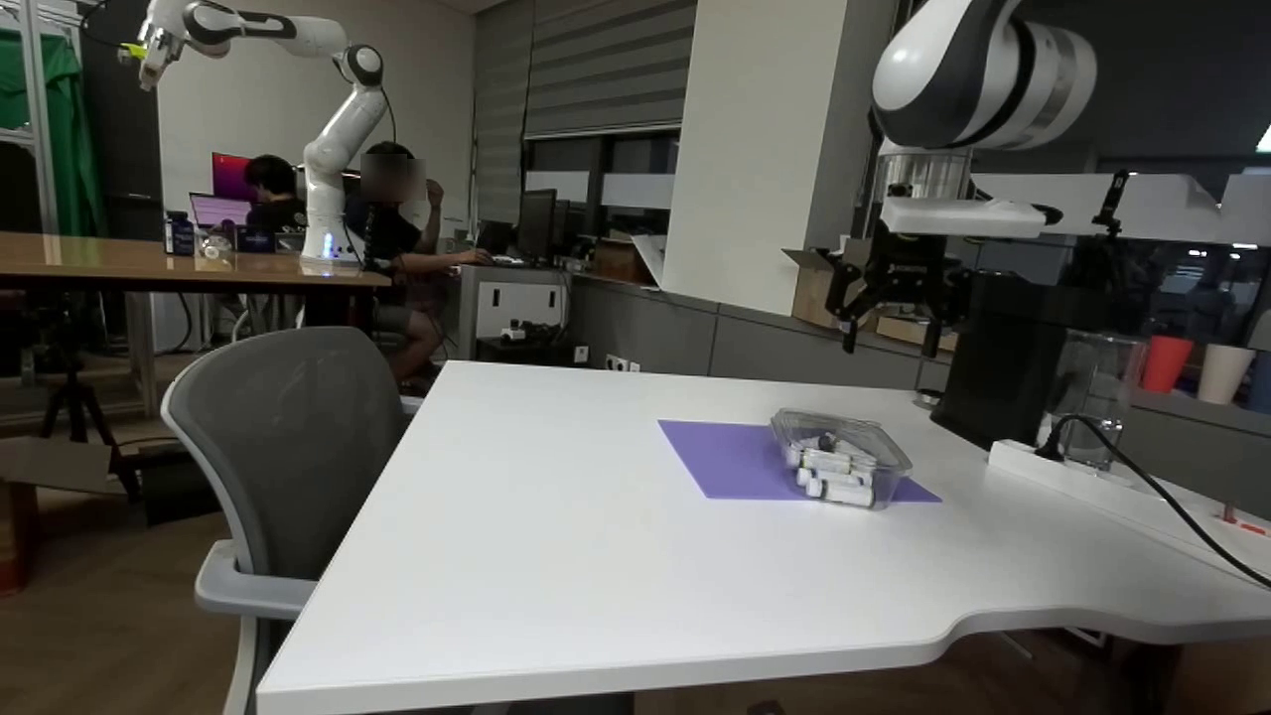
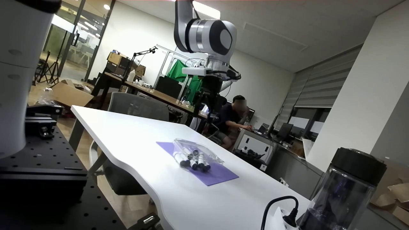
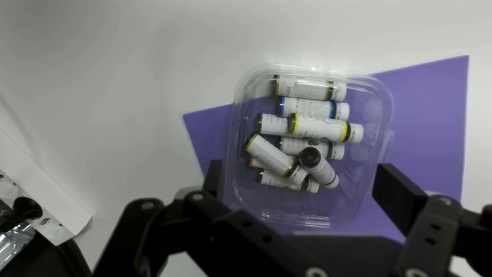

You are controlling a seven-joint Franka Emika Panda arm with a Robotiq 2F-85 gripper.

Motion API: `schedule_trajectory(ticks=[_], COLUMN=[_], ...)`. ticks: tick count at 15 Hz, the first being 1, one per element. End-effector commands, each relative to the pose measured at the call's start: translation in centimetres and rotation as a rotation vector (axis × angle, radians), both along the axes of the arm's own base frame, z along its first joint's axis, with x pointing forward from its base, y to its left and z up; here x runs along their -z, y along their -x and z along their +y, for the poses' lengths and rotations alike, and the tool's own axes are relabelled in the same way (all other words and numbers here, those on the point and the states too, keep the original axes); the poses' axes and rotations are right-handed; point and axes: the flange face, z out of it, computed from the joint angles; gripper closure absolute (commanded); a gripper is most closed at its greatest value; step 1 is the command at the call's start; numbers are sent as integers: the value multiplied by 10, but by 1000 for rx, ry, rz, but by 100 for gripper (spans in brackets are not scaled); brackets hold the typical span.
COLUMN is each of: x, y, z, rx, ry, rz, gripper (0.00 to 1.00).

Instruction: Open the plastic container on the table

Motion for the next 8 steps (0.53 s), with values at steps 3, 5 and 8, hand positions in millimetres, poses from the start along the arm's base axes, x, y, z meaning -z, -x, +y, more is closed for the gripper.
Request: schedule_trajectory(ticks=[3,5,8], x=[60,77,100], y=[-56,-72,-91], z=[-78,-97,-113], rx=[72,83,150], ry=[71,31,-89], rz=[94,65,13], gripper=[0,0,0])
